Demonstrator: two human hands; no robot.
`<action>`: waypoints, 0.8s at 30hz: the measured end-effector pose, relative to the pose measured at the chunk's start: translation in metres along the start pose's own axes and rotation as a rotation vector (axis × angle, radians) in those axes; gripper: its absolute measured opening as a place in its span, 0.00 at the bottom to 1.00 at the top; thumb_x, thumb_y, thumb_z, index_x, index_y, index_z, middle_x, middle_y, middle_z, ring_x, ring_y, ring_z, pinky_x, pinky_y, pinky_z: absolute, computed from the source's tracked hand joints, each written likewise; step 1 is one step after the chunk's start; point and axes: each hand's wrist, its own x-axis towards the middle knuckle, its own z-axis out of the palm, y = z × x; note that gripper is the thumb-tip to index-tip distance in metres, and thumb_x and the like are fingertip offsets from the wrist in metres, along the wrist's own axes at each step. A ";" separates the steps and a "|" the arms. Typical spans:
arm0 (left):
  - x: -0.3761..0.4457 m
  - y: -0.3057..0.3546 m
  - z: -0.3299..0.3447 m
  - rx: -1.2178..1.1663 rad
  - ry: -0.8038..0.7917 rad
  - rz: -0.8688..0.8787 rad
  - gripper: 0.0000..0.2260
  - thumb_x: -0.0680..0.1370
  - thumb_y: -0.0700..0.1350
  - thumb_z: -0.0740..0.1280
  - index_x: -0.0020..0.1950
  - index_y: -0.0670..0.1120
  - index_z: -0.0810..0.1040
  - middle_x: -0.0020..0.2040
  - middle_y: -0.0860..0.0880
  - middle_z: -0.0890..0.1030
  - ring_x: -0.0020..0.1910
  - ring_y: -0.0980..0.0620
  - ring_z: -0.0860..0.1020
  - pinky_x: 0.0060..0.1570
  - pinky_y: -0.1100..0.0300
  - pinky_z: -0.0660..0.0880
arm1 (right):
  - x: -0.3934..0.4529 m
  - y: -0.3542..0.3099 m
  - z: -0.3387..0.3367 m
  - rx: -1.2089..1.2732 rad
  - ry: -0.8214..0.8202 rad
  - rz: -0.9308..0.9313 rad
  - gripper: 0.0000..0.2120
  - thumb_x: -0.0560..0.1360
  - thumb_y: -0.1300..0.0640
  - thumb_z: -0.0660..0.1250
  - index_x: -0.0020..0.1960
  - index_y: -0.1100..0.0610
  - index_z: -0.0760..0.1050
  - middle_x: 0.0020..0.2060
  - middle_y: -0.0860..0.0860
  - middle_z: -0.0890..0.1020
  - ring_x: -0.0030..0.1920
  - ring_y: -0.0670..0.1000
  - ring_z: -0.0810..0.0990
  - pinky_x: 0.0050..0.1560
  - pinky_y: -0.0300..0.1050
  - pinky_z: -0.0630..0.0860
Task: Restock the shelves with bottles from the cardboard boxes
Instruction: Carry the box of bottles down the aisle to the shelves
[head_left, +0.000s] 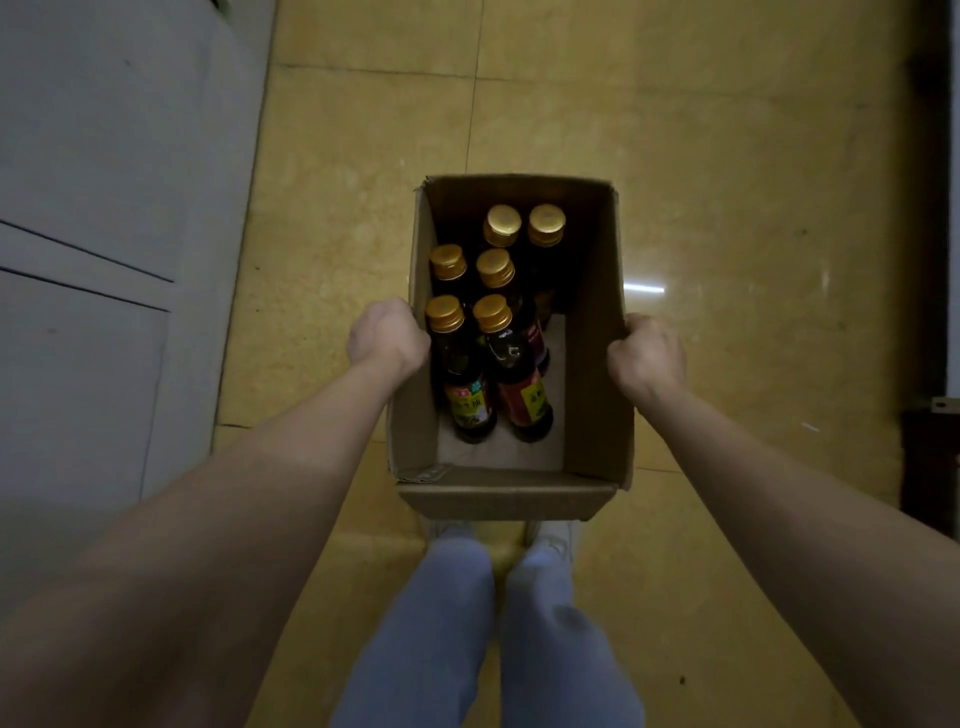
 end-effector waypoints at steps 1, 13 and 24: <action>-0.004 0.004 -0.008 0.002 0.014 0.005 0.14 0.78 0.39 0.63 0.62 0.39 0.76 0.60 0.38 0.77 0.60 0.39 0.75 0.53 0.51 0.73 | -0.002 -0.004 -0.009 0.006 0.006 -0.005 0.19 0.76 0.68 0.56 0.64 0.62 0.74 0.55 0.61 0.80 0.55 0.61 0.78 0.52 0.52 0.76; -0.102 0.071 -0.167 -0.040 0.199 0.072 0.10 0.78 0.39 0.62 0.58 0.39 0.77 0.55 0.40 0.78 0.55 0.40 0.76 0.48 0.53 0.73 | -0.063 -0.065 -0.192 0.043 0.096 -0.105 0.22 0.77 0.67 0.55 0.69 0.58 0.71 0.61 0.58 0.77 0.60 0.60 0.76 0.58 0.53 0.76; -0.175 0.124 -0.300 -0.065 0.334 0.215 0.10 0.78 0.38 0.61 0.55 0.37 0.78 0.55 0.38 0.79 0.55 0.39 0.76 0.47 0.52 0.73 | -0.138 -0.116 -0.334 0.061 0.260 -0.144 0.20 0.77 0.65 0.57 0.67 0.58 0.73 0.61 0.59 0.78 0.62 0.61 0.75 0.59 0.52 0.73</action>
